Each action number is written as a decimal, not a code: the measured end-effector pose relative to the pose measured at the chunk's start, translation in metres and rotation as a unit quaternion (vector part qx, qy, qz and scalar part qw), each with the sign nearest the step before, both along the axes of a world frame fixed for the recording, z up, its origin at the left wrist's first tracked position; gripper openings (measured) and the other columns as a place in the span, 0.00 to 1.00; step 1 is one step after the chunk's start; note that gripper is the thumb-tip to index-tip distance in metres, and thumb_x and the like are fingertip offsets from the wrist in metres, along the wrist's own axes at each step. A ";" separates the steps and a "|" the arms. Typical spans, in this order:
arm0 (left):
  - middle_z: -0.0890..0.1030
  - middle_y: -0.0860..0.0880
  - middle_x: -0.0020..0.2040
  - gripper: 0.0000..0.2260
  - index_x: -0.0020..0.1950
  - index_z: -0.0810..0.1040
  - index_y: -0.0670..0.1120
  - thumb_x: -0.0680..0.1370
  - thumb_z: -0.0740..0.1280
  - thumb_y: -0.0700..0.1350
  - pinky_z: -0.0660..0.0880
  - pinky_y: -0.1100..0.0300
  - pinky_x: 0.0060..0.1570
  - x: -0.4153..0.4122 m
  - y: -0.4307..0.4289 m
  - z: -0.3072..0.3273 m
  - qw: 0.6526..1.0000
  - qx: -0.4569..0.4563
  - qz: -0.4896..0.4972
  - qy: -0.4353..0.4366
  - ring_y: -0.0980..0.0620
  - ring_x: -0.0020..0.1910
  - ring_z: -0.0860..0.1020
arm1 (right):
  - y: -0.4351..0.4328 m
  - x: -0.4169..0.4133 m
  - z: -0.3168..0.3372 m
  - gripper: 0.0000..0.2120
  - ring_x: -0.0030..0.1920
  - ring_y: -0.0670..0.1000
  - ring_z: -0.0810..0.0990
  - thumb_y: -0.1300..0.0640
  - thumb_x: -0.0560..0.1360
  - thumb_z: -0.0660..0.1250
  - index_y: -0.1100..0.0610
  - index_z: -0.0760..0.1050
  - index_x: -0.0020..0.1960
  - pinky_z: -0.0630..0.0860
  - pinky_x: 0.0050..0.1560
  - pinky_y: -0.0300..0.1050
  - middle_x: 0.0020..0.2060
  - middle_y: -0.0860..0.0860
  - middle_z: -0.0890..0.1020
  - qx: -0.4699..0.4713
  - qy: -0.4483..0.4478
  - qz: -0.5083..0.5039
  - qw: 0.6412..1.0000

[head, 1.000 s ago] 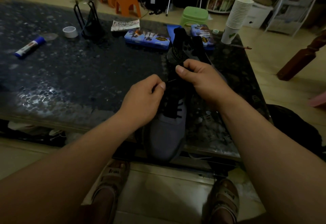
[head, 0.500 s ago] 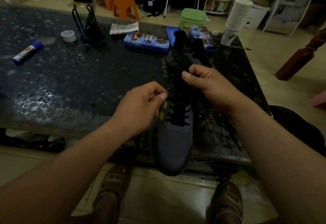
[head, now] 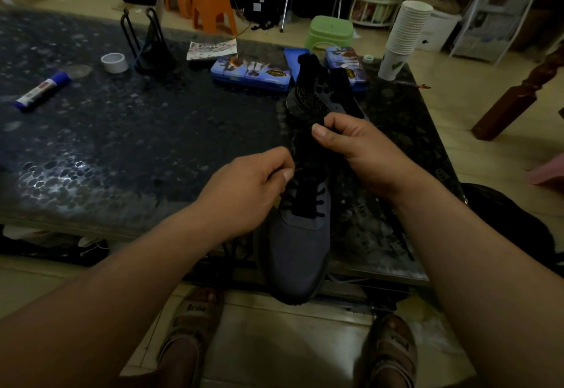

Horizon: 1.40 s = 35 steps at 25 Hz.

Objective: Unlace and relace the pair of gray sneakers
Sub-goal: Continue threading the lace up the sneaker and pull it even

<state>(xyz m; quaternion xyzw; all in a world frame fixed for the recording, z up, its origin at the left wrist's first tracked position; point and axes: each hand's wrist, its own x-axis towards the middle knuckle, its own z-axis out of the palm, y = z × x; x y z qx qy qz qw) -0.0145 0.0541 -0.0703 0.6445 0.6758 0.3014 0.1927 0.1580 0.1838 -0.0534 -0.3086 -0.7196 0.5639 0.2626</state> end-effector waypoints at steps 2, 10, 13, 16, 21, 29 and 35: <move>0.81 0.57 0.41 0.08 0.47 0.75 0.58 0.85 0.62 0.49 0.76 0.52 0.40 -0.002 0.002 -0.001 0.999 -0.007 -0.010 -0.038 0.57 0.39 0.78 | 0.000 0.000 -0.001 0.09 0.38 0.43 0.72 0.58 0.84 0.65 0.60 0.73 0.46 0.70 0.42 0.36 0.37 0.50 0.72 0.003 -0.001 -0.002 1.000; 0.82 0.55 0.37 0.09 0.44 0.76 0.55 0.84 0.63 0.50 0.75 0.55 0.39 0.003 0.009 -0.005 0.999 -0.007 0.031 -0.036 0.58 0.37 0.79 | 0.001 -0.003 -0.001 0.11 0.36 0.42 0.72 0.58 0.84 0.65 0.56 0.72 0.42 0.70 0.40 0.36 0.34 0.46 0.72 0.005 -0.003 -0.005 1.000; 0.81 0.55 0.37 0.09 0.45 0.75 0.56 0.85 0.62 0.49 0.75 0.55 0.39 0.005 0.010 -0.002 1.000 0.004 0.015 -0.015 0.58 0.37 0.78 | 0.002 -0.003 -0.002 0.09 0.40 0.48 0.72 0.57 0.84 0.66 0.59 0.74 0.46 0.70 0.43 0.42 0.38 0.53 0.73 0.007 -0.011 -0.006 1.000; 0.82 0.53 0.38 0.10 0.45 0.76 0.54 0.85 0.62 0.47 0.72 0.60 0.37 -0.002 0.013 -0.002 0.996 -0.030 -0.009 -0.082 0.60 0.34 0.76 | 0.002 -0.002 -0.002 0.09 0.40 0.47 0.73 0.57 0.84 0.66 0.58 0.74 0.46 0.71 0.42 0.40 0.37 0.51 0.74 0.010 -0.017 -0.005 1.000; 0.80 0.50 0.37 0.08 0.49 0.78 0.46 0.86 0.62 0.44 0.67 0.69 0.31 -0.004 0.016 -0.003 0.984 -0.067 -0.037 -0.162 0.63 0.28 0.70 | 0.002 -0.002 -0.003 0.11 0.37 0.43 0.73 0.57 0.84 0.65 0.54 0.73 0.43 0.71 0.40 0.36 0.35 0.46 0.74 0.004 -0.014 0.001 1.000; 0.82 0.52 0.37 0.10 0.45 0.76 0.49 0.86 0.62 0.48 0.68 0.60 0.36 0.003 0.017 -0.001 0.993 -0.078 0.009 -0.092 0.63 0.31 0.75 | 0.003 -0.005 -0.006 0.11 0.39 0.45 0.73 0.56 0.83 0.67 0.53 0.73 0.42 0.70 0.44 0.43 0.35 0.46 0.74 0.000 -0.011 -0.001 1.000; 0.84 0.49 0.38 0.07 0.48 0.77 0.48 0.83 0.67 0.50 0.71 0.58 0.37 0.011 0.015 -0.003 0.980 -0.054 0.087 -0.170 0.62 0.30 0.75 | 0.002 -0.002 -0.006 0.11 0.38 0.46 0.72 0.56 0.83 0.67 0.53 0.72 0.42 0.69 0.42 0.41 0.35 0.48 0.72 0.007 -0.010 0.000 1.000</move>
